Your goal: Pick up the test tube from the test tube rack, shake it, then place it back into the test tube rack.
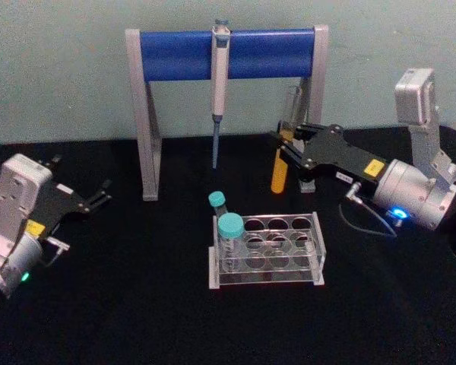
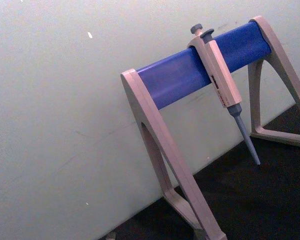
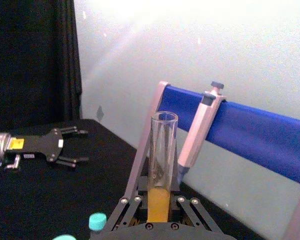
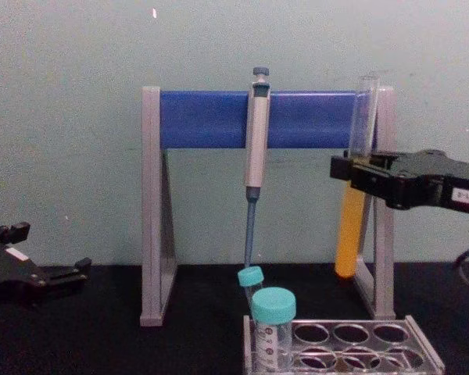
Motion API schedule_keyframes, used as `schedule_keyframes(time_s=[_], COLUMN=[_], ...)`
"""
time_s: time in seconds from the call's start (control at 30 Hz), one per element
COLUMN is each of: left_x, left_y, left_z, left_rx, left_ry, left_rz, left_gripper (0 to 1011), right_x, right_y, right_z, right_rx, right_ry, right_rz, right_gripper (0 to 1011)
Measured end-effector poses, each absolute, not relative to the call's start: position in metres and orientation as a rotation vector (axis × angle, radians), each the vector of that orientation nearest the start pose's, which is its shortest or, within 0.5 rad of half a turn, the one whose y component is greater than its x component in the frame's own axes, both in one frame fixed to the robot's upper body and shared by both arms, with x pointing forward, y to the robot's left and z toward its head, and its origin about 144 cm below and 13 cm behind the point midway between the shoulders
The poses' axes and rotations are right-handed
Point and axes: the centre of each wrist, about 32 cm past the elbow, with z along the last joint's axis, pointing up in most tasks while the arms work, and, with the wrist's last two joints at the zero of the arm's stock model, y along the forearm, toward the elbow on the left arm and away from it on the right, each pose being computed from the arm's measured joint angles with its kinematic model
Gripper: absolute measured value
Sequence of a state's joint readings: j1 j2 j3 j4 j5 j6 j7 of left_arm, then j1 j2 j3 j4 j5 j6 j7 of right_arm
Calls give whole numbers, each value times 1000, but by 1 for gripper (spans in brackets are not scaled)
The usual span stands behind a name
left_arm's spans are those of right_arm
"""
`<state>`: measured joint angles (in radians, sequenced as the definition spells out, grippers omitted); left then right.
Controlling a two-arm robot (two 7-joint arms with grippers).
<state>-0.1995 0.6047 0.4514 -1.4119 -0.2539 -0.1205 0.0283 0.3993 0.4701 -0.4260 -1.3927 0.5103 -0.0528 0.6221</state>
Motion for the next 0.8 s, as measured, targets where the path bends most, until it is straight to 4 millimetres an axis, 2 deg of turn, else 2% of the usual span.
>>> schedule_keyframes(time_s=[0.4, 0.63, 0.8], left_x=[489, 489, 489], left_y=[310, 310, 310], left_z=[1140, 1140, 1140], left_rx=[304, 304, 304], left_ry=[-285, -285, -285], left_rz=[1248, 1248, 1248], left_gripper=[1001, 1001, 1001], right_x=[558, 547, 532], right_y=[-266, -275, -282], right_z=[1208, 1211, 1211], right_rx=[10, -15, -38], right_ry=[-114, -115, -101], right_rz=[-650, -696, -730], right_gripper=[235, 235, 235])
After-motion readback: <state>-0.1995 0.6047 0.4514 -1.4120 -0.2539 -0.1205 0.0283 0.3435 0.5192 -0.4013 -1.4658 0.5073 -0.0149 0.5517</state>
